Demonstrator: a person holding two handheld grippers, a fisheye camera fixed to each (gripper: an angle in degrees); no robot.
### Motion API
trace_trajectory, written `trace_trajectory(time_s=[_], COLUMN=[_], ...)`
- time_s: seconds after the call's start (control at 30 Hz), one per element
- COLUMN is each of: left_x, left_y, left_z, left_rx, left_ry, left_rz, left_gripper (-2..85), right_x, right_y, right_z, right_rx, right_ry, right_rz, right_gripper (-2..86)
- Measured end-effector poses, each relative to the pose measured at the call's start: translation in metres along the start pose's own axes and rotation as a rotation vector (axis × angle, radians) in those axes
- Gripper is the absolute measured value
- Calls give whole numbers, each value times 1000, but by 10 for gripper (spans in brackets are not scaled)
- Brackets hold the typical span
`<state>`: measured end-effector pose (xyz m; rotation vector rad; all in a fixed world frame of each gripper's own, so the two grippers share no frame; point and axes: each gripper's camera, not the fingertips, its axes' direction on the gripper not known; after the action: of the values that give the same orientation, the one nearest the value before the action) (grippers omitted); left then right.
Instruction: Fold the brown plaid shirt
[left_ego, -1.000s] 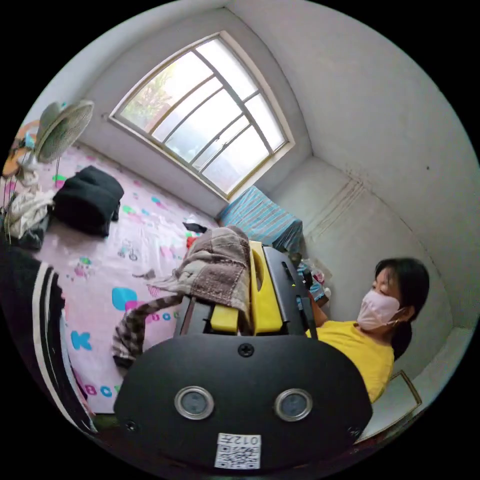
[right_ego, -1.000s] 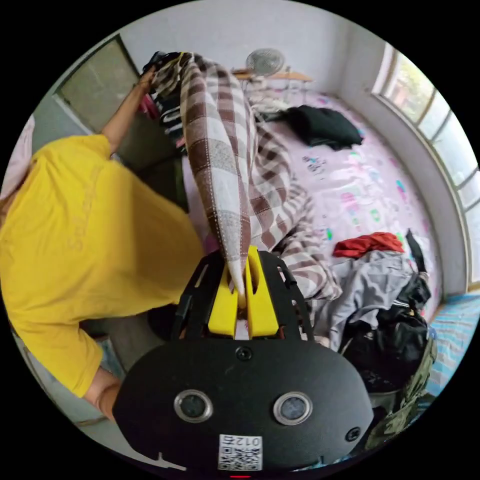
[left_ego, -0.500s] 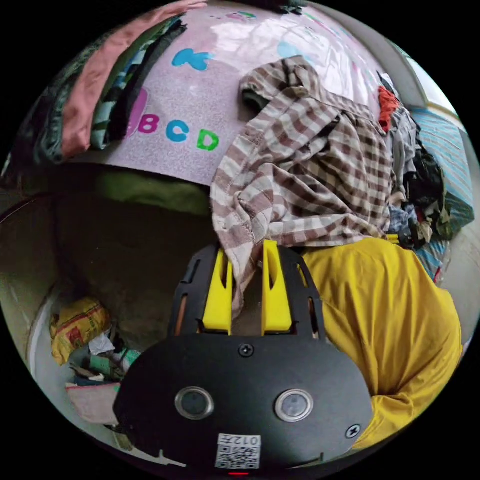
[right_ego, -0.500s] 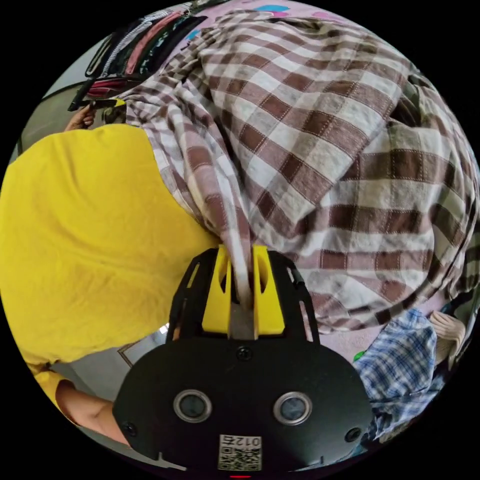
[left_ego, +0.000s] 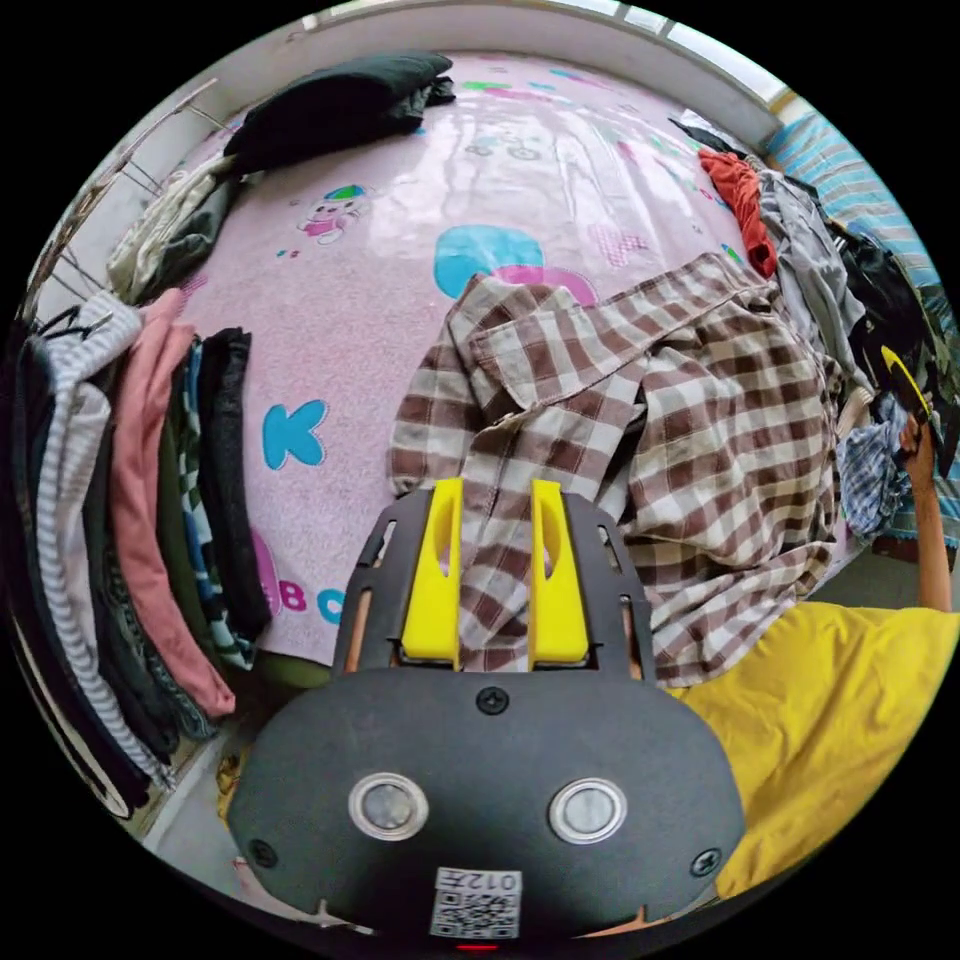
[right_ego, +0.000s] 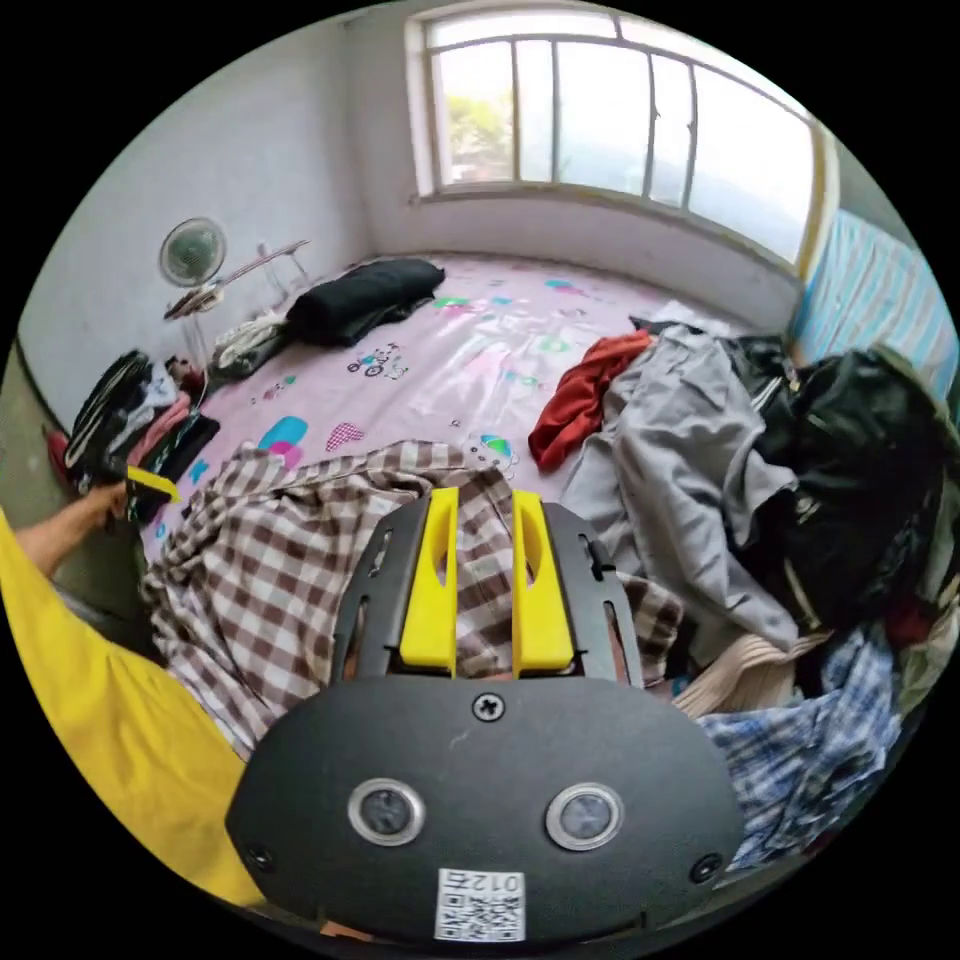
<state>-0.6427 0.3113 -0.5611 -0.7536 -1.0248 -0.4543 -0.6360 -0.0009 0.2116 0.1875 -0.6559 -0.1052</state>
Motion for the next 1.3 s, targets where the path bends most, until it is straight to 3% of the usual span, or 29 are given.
trace_trajectory(time_s=[0.07, 0.23, 0.37, 0.43, 0.53, 0.77, 0.97, 1.07, 1.3], left_x=[12, 33, 35, 36, 40, 29, 16, 18, 74], left_y=[-12, -19, -8, -1, 13, 87, 170, 202, 311], left_z=[8, 12, 5, 3, -18, -115, -247, -341, -642], left_rx=[-7, -83, -85, -111, -110, 76, 328, 490, 957], left_ry=[10, -22, 7, 24, 9, 36, 70, 66, -151], left_rz=[23, 68, 71, 68, 80, 1, -26, 10, 152], left_gripper=[103, 111, 105, 93, 54, 10, 5, 4, 2], right_x=[13, 25, 26, 21, 5, -14, -47, -68, -129], right_y=[-11, -37, -58, -56, -42, 23, 70, 72, 63], right_z=[56, 122, 162, 173, 161, 25, -109, -186, -390], right_rx=[-151, -247, -385, -462, -479, -181, 27, 162, 519], right_ry=[-56, 53, -88, -140, -113, -235, -146, -108, 101], right_rz=[16, -45, -118, -145, -179, -115, -181, -224, -288], right_gripper=[80, 114, 136, 125, 39, 6, 3, 3, 2])
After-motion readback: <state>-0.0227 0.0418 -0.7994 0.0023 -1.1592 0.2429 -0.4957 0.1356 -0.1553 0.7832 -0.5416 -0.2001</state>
